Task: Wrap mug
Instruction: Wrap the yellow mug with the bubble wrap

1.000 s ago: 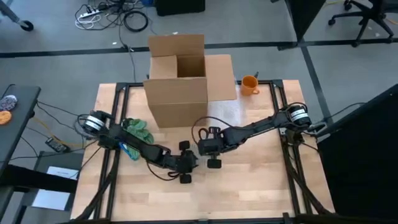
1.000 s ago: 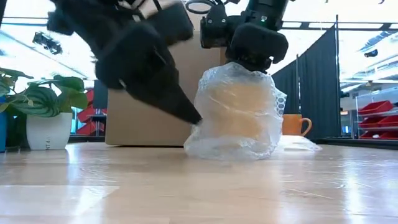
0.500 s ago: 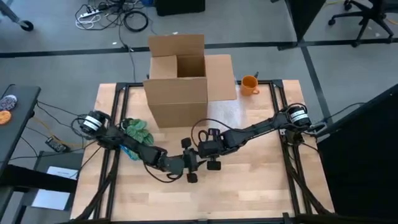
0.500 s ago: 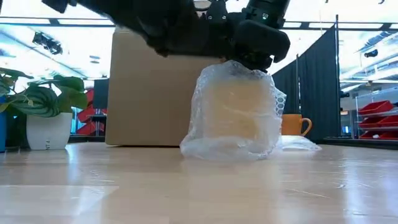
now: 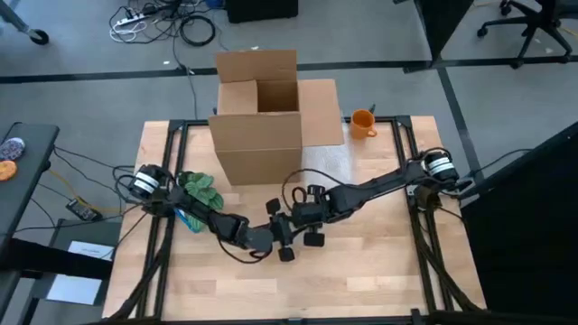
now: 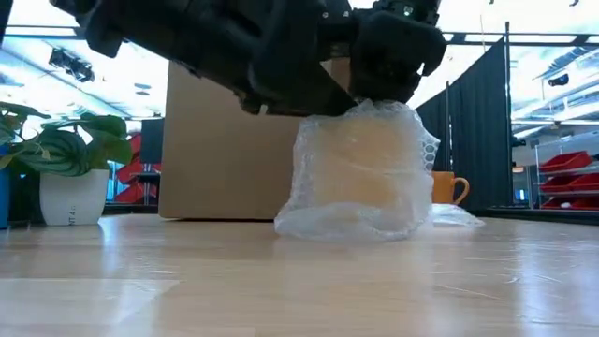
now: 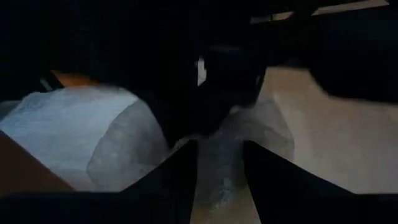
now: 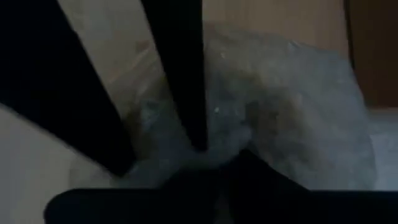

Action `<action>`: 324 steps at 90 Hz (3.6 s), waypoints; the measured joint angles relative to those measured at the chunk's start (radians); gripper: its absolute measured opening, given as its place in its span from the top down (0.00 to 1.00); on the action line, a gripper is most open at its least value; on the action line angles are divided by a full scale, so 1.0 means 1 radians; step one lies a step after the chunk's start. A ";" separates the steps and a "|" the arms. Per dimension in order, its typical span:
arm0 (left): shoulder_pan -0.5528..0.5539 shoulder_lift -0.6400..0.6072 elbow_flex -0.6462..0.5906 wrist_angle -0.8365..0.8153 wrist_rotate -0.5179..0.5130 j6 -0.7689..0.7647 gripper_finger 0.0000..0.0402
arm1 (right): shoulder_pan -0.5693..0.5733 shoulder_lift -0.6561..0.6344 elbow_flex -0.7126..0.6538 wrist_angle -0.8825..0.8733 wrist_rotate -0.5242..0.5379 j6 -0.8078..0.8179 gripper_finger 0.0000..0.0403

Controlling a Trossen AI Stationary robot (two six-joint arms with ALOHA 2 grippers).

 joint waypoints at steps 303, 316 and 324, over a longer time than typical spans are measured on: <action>-0.085 -0.241 -0.002 -0.338 -0.209 -0.055 0.71 | -0.071 0.078 0.006 -0.007 -0.107 -0.169 1.00; -0.083 -0.218 -0.002 -0.350 -0.205 -0.093 0.71 | -0.053 0.033 0.002 0.001 -0.101 -0.168 1.00; -0.078 -0.203 -0.002 -0.343 -0.199 -0.105 0.71 | -0.047 -0.003 0.000 0.000 -0.104 -0.165 1.00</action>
